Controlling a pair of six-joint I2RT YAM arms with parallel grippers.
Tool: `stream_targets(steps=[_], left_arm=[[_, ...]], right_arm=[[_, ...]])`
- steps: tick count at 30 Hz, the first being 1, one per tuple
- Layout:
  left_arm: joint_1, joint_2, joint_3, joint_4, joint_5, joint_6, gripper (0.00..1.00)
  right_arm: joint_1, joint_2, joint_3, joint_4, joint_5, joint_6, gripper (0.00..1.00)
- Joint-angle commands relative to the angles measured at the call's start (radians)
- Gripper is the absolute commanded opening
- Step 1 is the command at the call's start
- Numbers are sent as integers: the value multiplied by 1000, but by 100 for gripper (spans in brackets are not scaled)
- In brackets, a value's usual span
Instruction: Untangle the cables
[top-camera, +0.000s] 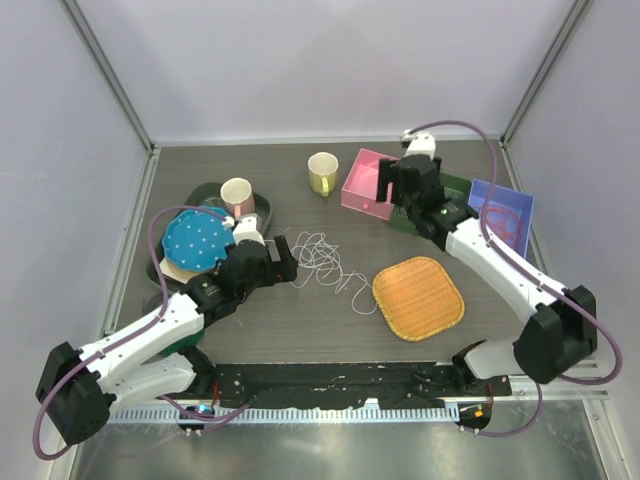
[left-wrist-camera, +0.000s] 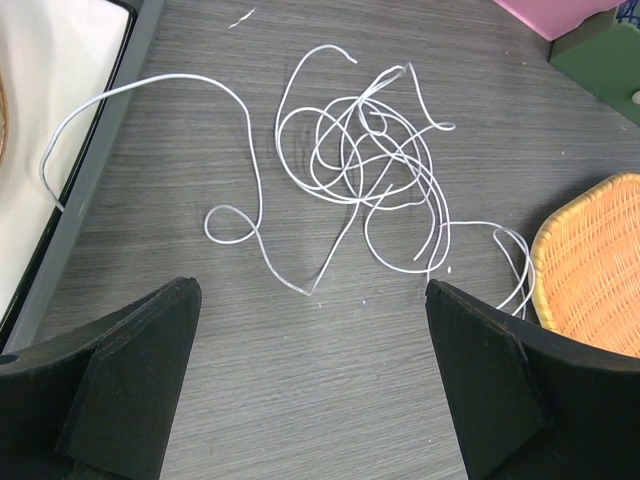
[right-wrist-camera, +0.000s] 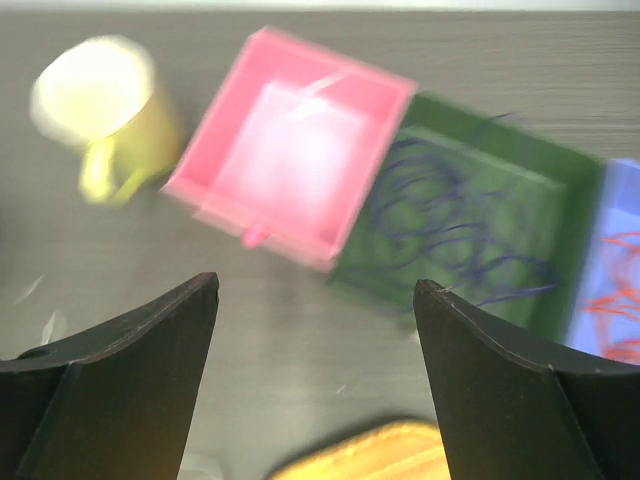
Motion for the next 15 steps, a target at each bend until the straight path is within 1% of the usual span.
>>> stream_targets(steps=[1, 2, 3, 4, 5, 6, 7, 8, 9, 10, 11, 12, 15], left_arm=[[0, -4, 9, -21, -9, -37, 100], [0, -4, 7, -26, -11, -41, 100], [0, -5, 5, -31, -12, -49, 100], [0, -4, 4, -46, -17, -64, 100], [0, -4, 2, -54, -22, -75, 100], [2, -2, 1, -58, -23, -81, 100], [2, 2, -4, -61, -19, -96, 100], [2, 5, -8, -60, -17, -103, 100], [2, 10, -11, -57, -11, -107, 100], [2, 18, -21, -46, -2, -118, 100], [2, 25, -24, -42, 1, -126, 100], [2, 30, -27, -34, 4, -132, 100], [2, 56, -45, 6, 9, -147, 100]], right_arm=[[124, -93, -159, -16, -260, -56, 84], [176, -110, -195, -9, -279, -16, 84], [195, -145, -262, -4, -278, 36, 84], [218, -161, -299, 8, -238, 181, 84], [239, -174, -334, 30, -189, 254, 84], [294, -188, -395, 40, -149, 309, 84], [321, -203, -422, 65, -103, 392, 84], [344, -208, -456, 71, -74, 432, 84], [392, -211, -470, 79, -45, 475, 83], [413, -216, -480, 100, 4, 497, 84], [433, -219, -502, 105, 35, 565, 84], [457, -221, -514, 116, 64, 593, 84], [473, -208, -559, 198, 84, 665, 86]])
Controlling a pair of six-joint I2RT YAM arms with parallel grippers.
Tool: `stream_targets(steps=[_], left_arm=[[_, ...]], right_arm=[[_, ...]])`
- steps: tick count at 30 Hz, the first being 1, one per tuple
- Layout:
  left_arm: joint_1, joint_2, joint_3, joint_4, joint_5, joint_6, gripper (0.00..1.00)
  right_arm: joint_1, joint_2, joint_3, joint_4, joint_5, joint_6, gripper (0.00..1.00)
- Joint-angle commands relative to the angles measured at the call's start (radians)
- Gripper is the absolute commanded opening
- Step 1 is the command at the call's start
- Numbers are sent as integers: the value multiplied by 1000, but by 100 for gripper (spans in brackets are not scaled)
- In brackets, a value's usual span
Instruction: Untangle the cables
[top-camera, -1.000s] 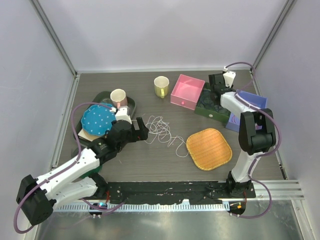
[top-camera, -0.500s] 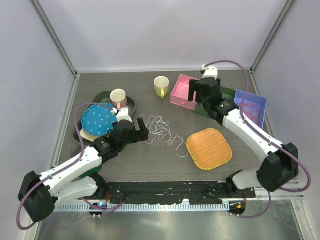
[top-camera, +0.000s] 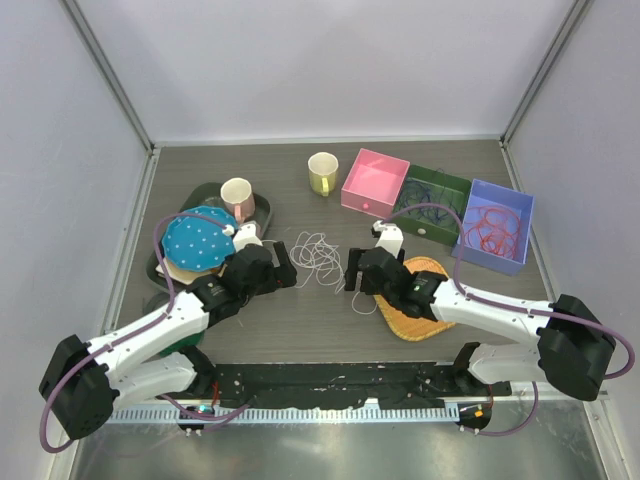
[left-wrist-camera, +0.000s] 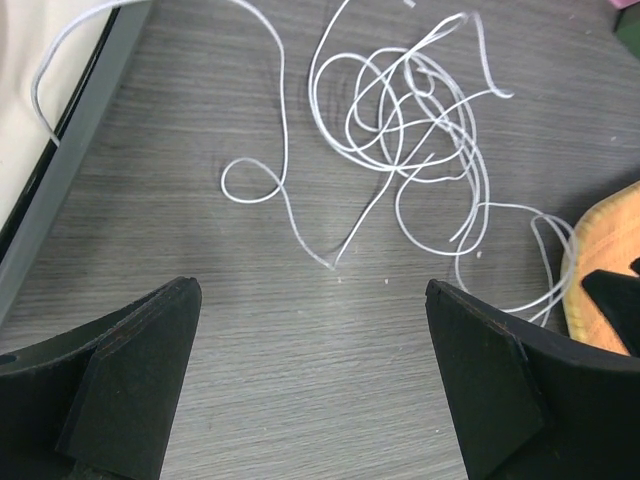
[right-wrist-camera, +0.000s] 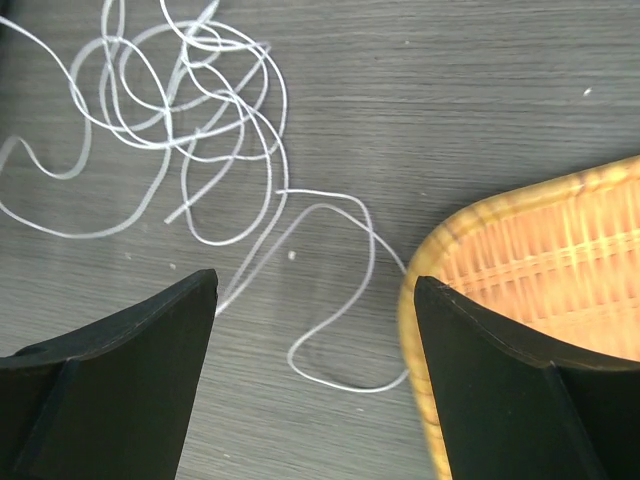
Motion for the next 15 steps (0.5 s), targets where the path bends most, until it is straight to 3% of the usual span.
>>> stream_targets(steps=[1, 5, 15], left_arm=[[1, 36, -22, 71, 10, -45, 100], [1, 78, -25, 138, 44, -48, 100], [1, 266, 12, 217, 35, -84, 100]], right_arm=[[25, -26, -33, 190, 118, 215, 86], [29, 26, -38, 245, 98, 265, 87], [66, 103, -9, 100, 158, 327, 88]])
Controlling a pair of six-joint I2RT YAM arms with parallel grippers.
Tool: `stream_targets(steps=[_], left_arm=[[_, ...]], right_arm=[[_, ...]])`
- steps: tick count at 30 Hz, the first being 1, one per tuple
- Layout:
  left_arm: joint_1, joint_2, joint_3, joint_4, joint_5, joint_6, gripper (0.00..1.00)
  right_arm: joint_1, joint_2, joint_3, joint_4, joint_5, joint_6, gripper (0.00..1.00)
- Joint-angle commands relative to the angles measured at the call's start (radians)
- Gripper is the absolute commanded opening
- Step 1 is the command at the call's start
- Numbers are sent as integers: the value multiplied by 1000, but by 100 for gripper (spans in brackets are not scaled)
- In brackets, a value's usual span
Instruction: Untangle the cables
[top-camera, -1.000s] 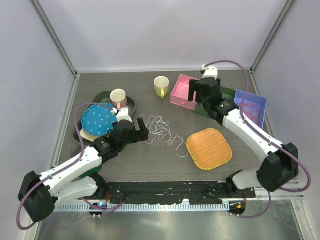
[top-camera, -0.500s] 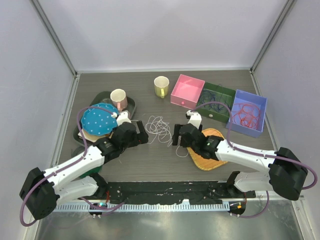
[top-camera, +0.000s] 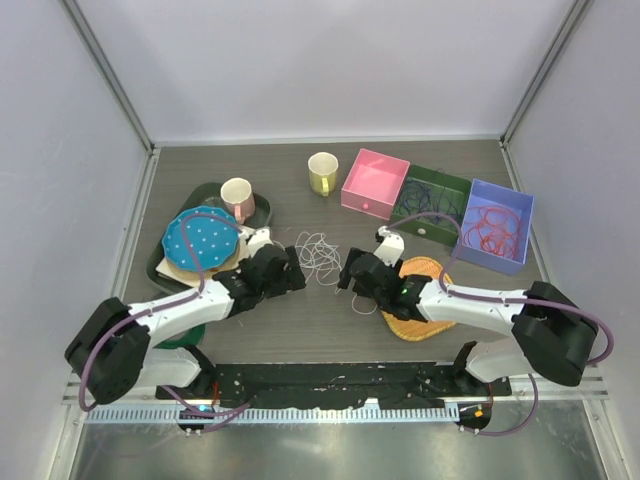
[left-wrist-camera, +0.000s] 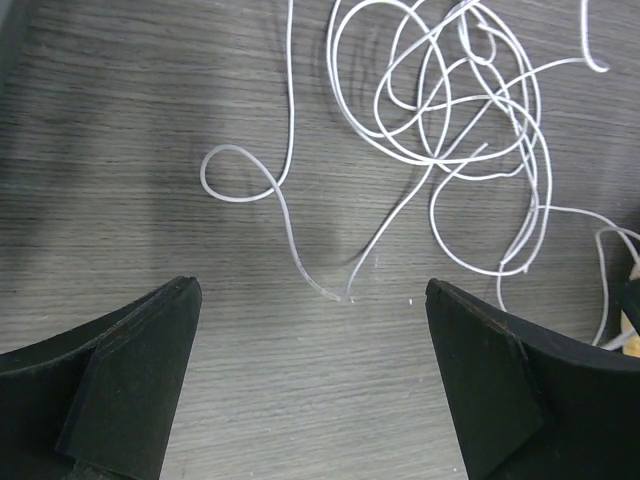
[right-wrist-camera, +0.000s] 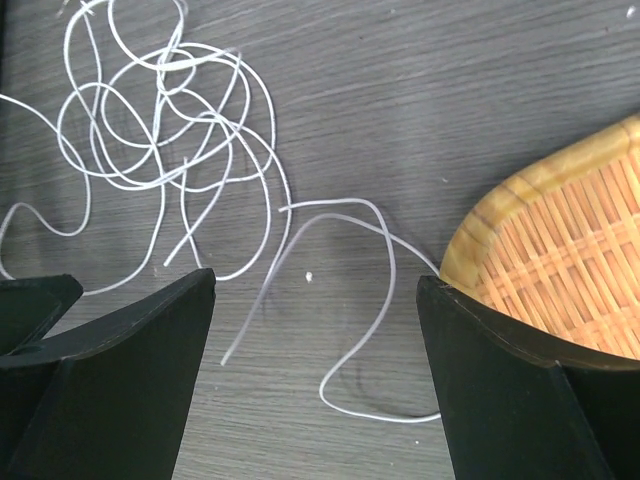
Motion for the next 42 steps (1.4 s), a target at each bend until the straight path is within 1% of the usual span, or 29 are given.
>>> stream_targets(steps=[1, 4, 5, 7, 8, 9, 10, 11, 12, 13, 14, 15, 16, 17, 18, 19, 22, 27, 30, 31, 32, 33, 36, 37, 38, 40, 42], left_arm=[[2, 65, 40, 90, 0, -24, 100], [2, 113, 57, 114, -3, -27, 98], [4, 124, 62, 122, -5, -27, 94], [5, 147, 77, 125, -3, -26, 90], [8, 166, 85, 122, -8, -27, 82], [10, 179, 102, 111, -8, -27, 78], [12, 188, 109, 108, -8, -24, 73], [13, 206, 114, 110, -10, -20, 66], [13, 214, 122, 113, -10, -21, 62], [13, 222, 123, 116, -10, -20, 57], [15, 233, 126, 119, -10, -15, 47], [15, 251, 134, 117, -10, -13, 41], [21, 260, 139, 111, -11, -13, 33], [19, 268, 148, 105, -11, -10, 16], [21, 279, 152, 97, -19, -3, 5], [22, 282, 156, 88, -25, 2, 0], [22, 262, 162, 47, -42, 8, 0], [22, 170, 84, 28, -20, -6, 0], [21, 84, 25, -7, 3, -27, 0], [19, 37, 8, -13, 16, -44, 0], [21, 4, -31, -16, 24, -50, 0], [19, -23, -50, -16, 32, -56, 0], [21, -140, -110, -54, 33, -82, 0], [21, -175, -130, -68, 35, -82, 0], [21, -229, -137, -97, 32, -81, 0], [19, -286, -144, -140, 18, -79, 0], [19, -359, -144, -221, -28, -87, 0]], right_arm=[[25, 1, 34, -47, 88, 54, 88], [27, 16, 16, -17, 63, 56, 87], [27, 22, 5, 0, 47, 59, 85], [30, 39, -7, 64, 21, 57, 82], [33, 50, -19, 83, 12, 57, 80], [36, 54, -22, 87, 13, 56, 79], [38, 59, -26, 129, 21, 57, 75], [39, 65, -27, 137, 32, 57, 72], [38, 67, -29, 144, 36, 56, 69], [39, 65, -30, 167, 41, 51, 55], [39, 56, -42, 184, 35, 44, 44], [39, 50, -47, 199, 35, 33, 34], [39, 41, -50, 224, 38, 22, 17], [41, 28, -56, 232, 47, 11, 11], [39, -4, -55, 233, 64, -18, 7], [41, -21, -50, 232, 76, -35, 1], [41, -106, -29, 218, 125, -111, 1], [39, -209, 54, 175, 243, -264, 1], [19, -251, 123, 186, 300, -390, 1], [13, -258, 160, 195, 340, -419, 1], [0, -258, 180, 206, 349, -480, 1], [-37, -258, 200, 225, 352, -505, 1], [-134, -239, 287, 238, 247, -550, 1], [-210, -229, 337, 233, 215, -555, 1], [-241, -208, 367, 227, 167, -559, 1], [-316, -182, 451, 218, 170, -601, 1], [-365, -141, 513, 194, 184, -645, 1]])
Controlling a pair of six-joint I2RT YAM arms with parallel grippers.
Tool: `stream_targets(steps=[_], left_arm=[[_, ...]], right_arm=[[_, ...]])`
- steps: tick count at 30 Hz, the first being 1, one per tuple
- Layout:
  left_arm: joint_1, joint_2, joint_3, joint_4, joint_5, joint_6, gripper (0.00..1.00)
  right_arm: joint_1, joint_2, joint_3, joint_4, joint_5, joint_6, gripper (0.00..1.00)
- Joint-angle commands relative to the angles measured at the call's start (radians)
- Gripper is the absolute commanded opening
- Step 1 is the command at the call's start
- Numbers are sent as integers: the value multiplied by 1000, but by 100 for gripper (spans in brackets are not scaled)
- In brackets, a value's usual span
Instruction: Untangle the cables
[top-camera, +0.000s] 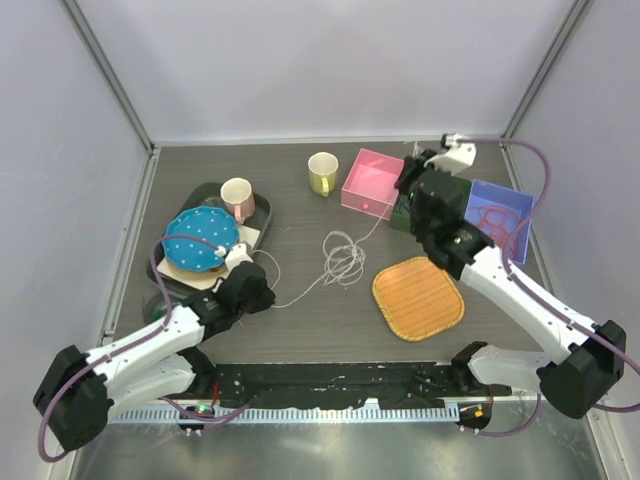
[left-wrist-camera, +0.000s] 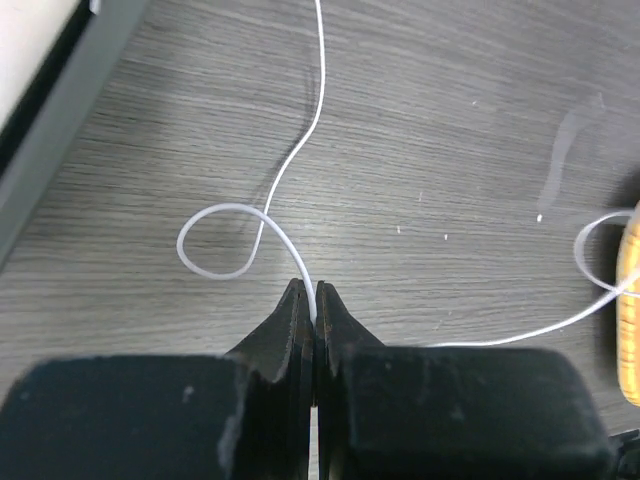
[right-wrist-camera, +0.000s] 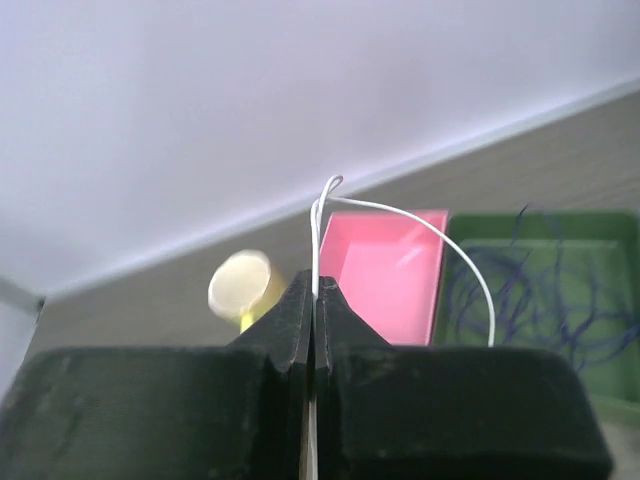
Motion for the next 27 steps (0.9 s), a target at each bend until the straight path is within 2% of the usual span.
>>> stream_targets(steps=[1, 7, 13, 18, 22, 25, 27], left_arm=[[3, -135, 3, -189, -68, -30, 0], [5, -343, -21, -448, -201, -121, 0], [3, -509, -52, -545, -253, -205, 0], [3, -491, -38, -588, -308, -269, 0], [3, -430, -15, -613, -362, -311, 0], [3, -406, -12, -578, -356, -276, 0], [3, -414, -24, -516, -312, -210, 0]], right_arm=[[-133, 63, 199, 6, -6, -126, 1], [-279, 116, 360, -74, 8, -185, 1], [-434, 109, 452, -134, 20, -202, 1], [-559, 98, 553, -188, 45, -248, 1], [-584, 80, 575, -218, 5, -274, 1], [-584, 64, 572, -238, -49, -261, 1], [-584, 49, 561, -241, -176, -230, 1]])
